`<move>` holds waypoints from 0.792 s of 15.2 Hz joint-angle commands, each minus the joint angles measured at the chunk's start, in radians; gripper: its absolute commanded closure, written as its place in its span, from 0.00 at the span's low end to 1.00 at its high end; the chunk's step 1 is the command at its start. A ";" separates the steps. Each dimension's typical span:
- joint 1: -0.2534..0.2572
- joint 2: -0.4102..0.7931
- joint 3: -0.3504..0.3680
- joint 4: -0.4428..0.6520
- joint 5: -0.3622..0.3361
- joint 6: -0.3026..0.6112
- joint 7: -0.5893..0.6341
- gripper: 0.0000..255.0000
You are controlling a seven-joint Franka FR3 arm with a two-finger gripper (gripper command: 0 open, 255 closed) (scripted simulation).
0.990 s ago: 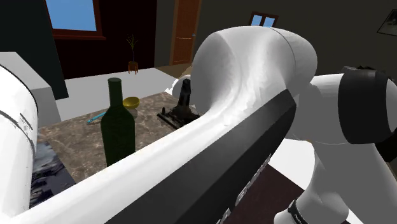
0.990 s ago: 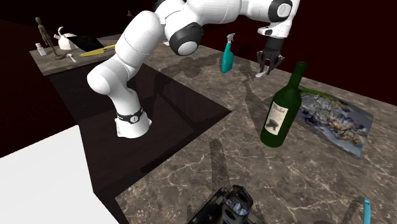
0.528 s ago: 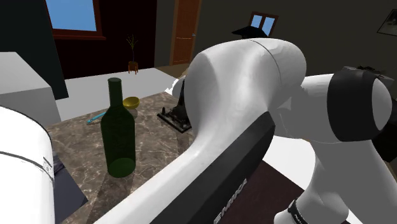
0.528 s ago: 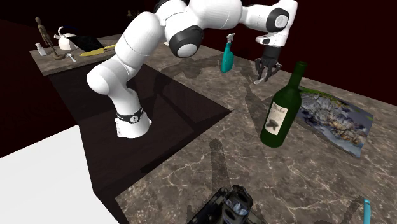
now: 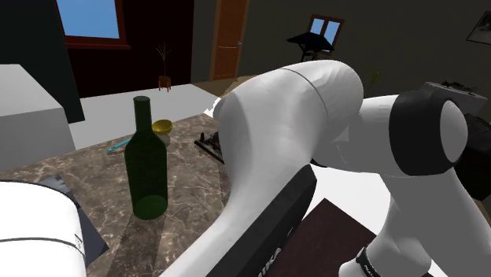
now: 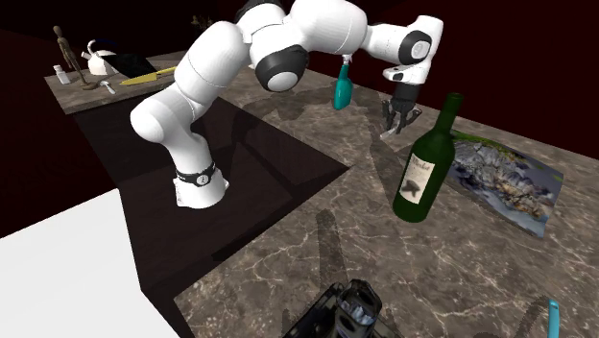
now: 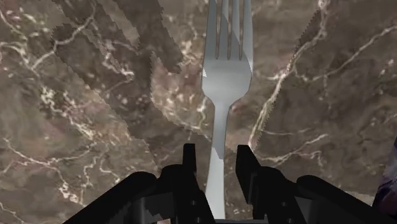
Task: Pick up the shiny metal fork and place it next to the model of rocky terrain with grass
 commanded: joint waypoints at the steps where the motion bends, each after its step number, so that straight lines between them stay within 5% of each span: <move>1: 0.000 0.010 -0.005 -0.011 -0.007 0.019 0.006 1.00; 11: -0.001 0.024 -0.012 -0.027 -0.016 0.044 0.013 1.00; 12: -0.001 0.024 -0.012 -0.027 -0.016 0.044 0.013 0.00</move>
